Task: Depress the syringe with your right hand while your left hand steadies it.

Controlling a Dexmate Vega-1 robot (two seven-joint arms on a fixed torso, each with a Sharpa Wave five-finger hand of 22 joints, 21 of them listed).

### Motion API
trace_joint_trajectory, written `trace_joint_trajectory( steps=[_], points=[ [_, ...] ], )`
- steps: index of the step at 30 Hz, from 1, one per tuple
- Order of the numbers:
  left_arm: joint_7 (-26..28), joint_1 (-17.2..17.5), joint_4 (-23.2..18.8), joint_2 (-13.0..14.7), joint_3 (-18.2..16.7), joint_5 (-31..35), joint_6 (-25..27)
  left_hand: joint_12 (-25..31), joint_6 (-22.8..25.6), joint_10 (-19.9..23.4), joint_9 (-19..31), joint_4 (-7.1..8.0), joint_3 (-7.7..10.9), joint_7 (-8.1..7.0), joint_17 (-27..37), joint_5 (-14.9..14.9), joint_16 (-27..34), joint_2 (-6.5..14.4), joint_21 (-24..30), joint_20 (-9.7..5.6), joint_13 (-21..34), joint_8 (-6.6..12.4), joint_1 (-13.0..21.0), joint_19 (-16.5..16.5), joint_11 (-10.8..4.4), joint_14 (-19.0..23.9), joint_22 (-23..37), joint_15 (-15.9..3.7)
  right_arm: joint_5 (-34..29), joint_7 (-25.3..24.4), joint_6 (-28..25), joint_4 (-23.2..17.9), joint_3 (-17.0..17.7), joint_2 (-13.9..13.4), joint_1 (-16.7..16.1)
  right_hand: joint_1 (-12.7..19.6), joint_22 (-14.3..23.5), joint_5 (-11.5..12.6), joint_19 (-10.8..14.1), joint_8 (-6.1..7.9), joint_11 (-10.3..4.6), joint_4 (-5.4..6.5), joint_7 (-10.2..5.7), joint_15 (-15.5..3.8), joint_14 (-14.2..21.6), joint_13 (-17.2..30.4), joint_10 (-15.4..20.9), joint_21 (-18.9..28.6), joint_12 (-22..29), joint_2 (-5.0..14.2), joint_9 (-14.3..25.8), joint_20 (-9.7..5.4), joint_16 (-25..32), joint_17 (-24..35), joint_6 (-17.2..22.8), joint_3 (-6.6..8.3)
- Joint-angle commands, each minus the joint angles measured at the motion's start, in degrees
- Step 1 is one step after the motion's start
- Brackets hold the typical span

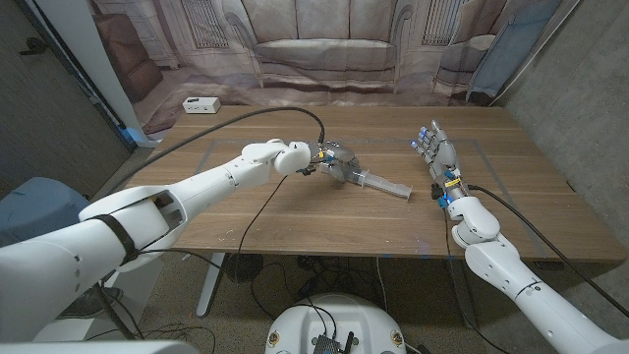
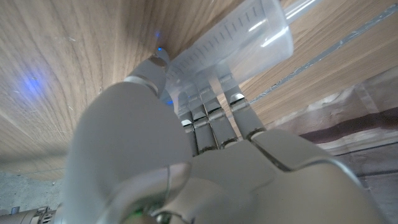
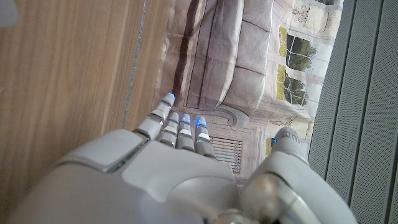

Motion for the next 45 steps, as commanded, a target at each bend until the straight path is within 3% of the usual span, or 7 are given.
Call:
trace_joint_trajectory(
  steps=[1,19,23,25,45],
  points=[
    [0.51,1.53,-2.76,1.33,-1.56,-1.40,1.77,0.34,1.22,0.91,0.16,0.12,0.73,0.23,0.03,0.21,-0.02,2.34,0.53,-1.43,0.22,0.23,2.66,2.24,-0.21,1.13,0.23,-0.15,0.17,-0.15,0.50,-0.70,0.64,-0.38,-0.80,0.47,0.23,-0.11,0.66,0.03,0.15,-0.16,-0.28,-0.04,0.26,0.19,0.24,-0.02,-0.08,-0.02,0.16,0.05,0.16,0.30,0.15,-0.23],
    [1.20,3.41,-6.42,3.11,-3.79,-2.01,4.18,0.42,2.76,2.33,0.22,0.17,1.88,0.80,-0.16,0.32,-0.59,3.39,1.24,-1.62,0.38,0.17,4.12,3.03,0.14,2.84,0.29,-0.44,-0.34,-0.82,1.24,-2.06,1.46,-0.75,-1.80,0.50,0.23,-0.10,0.67,0.07,0.22,-0.14,-0.29,-0.06,0.30,0.21,0.29,-0.09,-0.12,-0.01,0.17,0.01,0.12,0.36,0.21,-0.32],
    [2.49,4.11,-6.54,3.33,-4.58,-2.82,3.92,0.62,3.27,3.18,0.23,0.22,2.28,0.86,-0.14,0.31,-0.75,3.79,1.44,-1.79,0.52,0.12,4.58,3.04,0.38,3.51,0.32,-0.57,-0.42,-0.78,1.34,-2.17,1.50,-0.81,-1.96,0.51,0.24,-0.10,0.67,0.09,0.21,-0.14,-0.27,-0.03,0.28,0.21,0.31,-0.10,-0.12,-0.02,0.17,-0.01,0.10,0.36,0.25,-0.34],
    [2.90,4.39,-6.67,3.45,-4.89,-3.12,3.87,0.50,3.80,3.13,0.24,0.32,2.47,0.90,-0.14,0.26,-0.85,3.96,1.76,-1.89,0.66,0.13,4.71,3.45,1.71,4.14,0.34,-0.65,-0.52,-0.85,1.29,-2.30,1.52,-0.87,-1.99,0.52,0.24,-0.10,0.67,0.10,0.15,-0.14,-0.26,-0.03,0.26,0.21,0.26,-0.11,-0.15,-0.03,0.17,-0.03,0.08,0.37,0.27,-0.35],
    [11.46,7.94,-5.56,3.91,-8.64,-7.50,0.16,1.16,8.54,6.70,0.26,0.35,3.61,0.96,-0.17,0.02,-0.86,4.60,3.48,-2.50,1.12,0.88,5.65,5.52,1.86,8.50,0.40,-1.67,-1.16,-1.19,0.78,-3.17,1.69,-1.36,-1.91,0.60,0.24,-0.08,0.64,0.10,0.24,-0.16,-0.30,-0.05,0.21,0.22,0.31,-0.17,-0.17,-0.03,0.17,-0.03,0.00,0.38,0.25,-0.42]
  ],
)
